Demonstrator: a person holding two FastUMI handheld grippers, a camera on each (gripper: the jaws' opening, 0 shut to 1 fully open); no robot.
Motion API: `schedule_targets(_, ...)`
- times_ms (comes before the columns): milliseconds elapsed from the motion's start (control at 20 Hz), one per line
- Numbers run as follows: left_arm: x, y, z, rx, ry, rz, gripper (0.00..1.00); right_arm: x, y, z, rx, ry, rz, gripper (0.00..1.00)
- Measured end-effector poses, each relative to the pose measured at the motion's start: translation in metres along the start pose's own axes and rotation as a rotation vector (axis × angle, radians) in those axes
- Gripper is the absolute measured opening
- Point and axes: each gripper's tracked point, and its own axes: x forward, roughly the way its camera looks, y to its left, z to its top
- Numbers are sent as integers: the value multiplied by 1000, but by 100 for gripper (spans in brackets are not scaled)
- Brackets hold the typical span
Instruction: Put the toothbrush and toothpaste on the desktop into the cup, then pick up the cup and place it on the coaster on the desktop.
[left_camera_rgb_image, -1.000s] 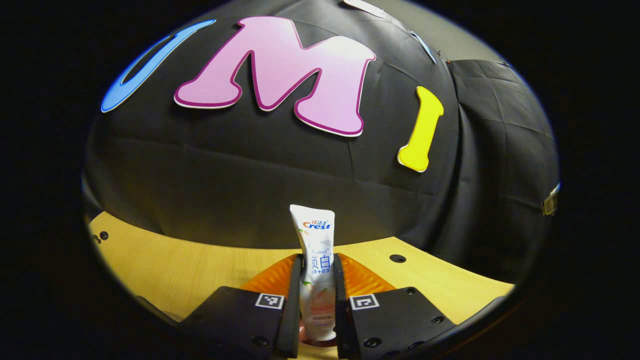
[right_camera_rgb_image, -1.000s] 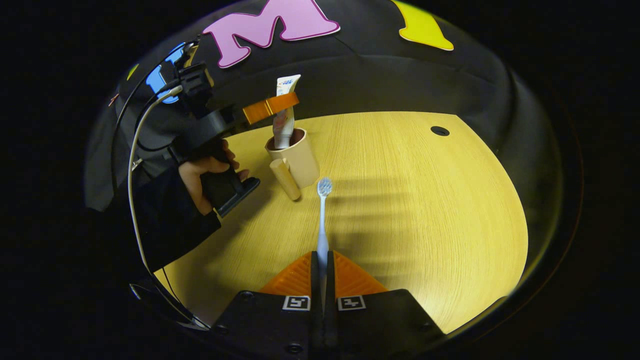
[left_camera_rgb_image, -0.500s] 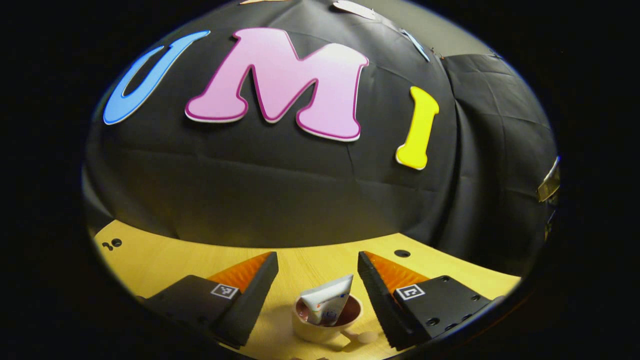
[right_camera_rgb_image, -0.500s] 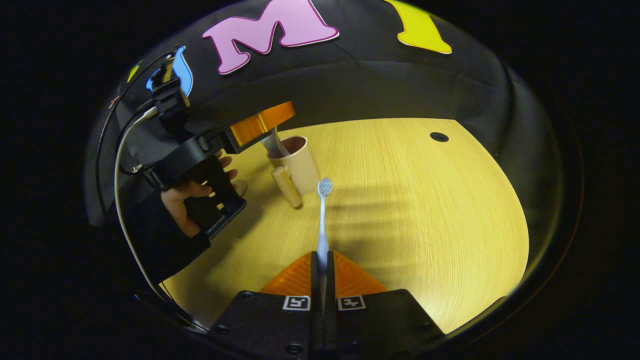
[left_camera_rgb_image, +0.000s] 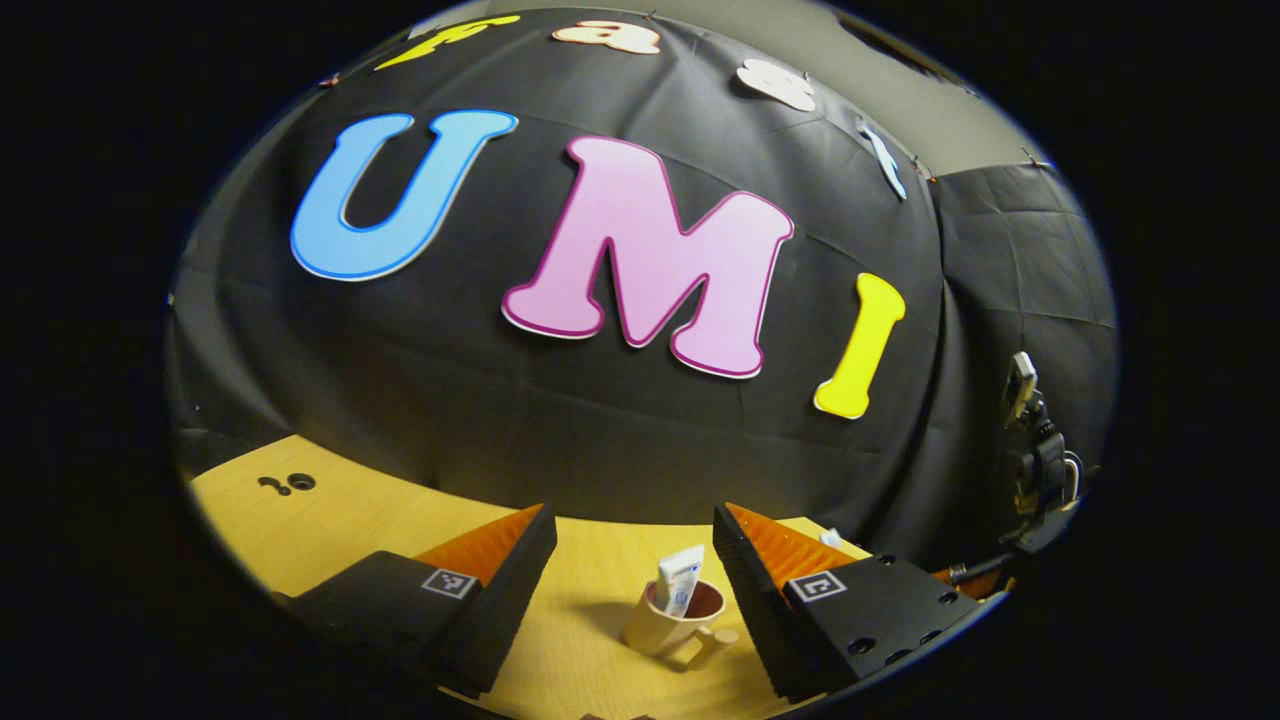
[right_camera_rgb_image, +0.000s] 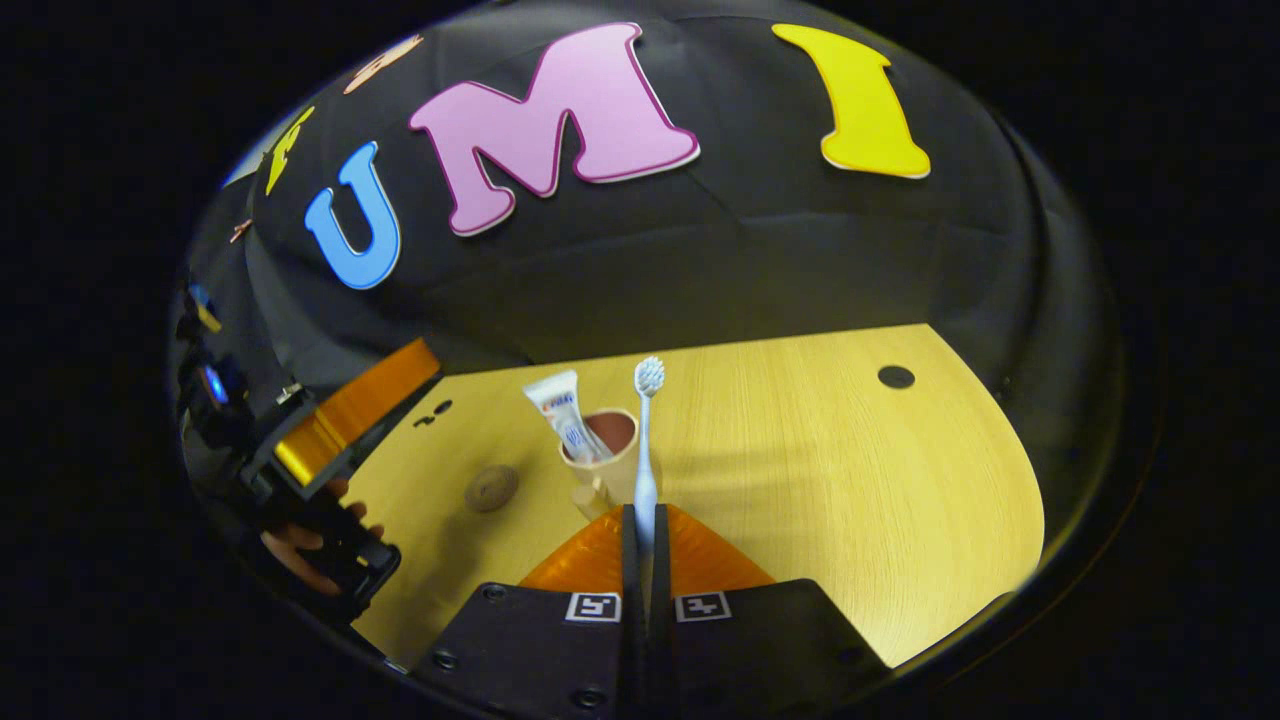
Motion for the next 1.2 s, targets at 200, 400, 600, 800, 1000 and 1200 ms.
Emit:
schedule_targets(200, -38, 29, -1, 10, 29, 42, 97, 22, 22, 44, -14, -153, 51, 5)
schedule_targets(400, -67, 59, -15, 72, 91, 97, 97, 48, 34, 63, -8, -210, 76, 5)
schedule_targets(600, -96, 83, -23, 31, 106, 148, 97, 75, 37, 76, 8, -280, 95, 5)
schedule_targets(800, -109, 101, -49, -19, 153, 206, 97, 98, 37, 84, -21, -348, 98, 5)
schedule_targets(1000, -110, 99, -65, -22, 177, 201, 97, 122, 35, 78, -57, -381, 95, 5)
schedule_targets(1200, -104, 89, -73, -5, 194, 168, 97, 137, 31, 76, -92, -414, 73, 5)
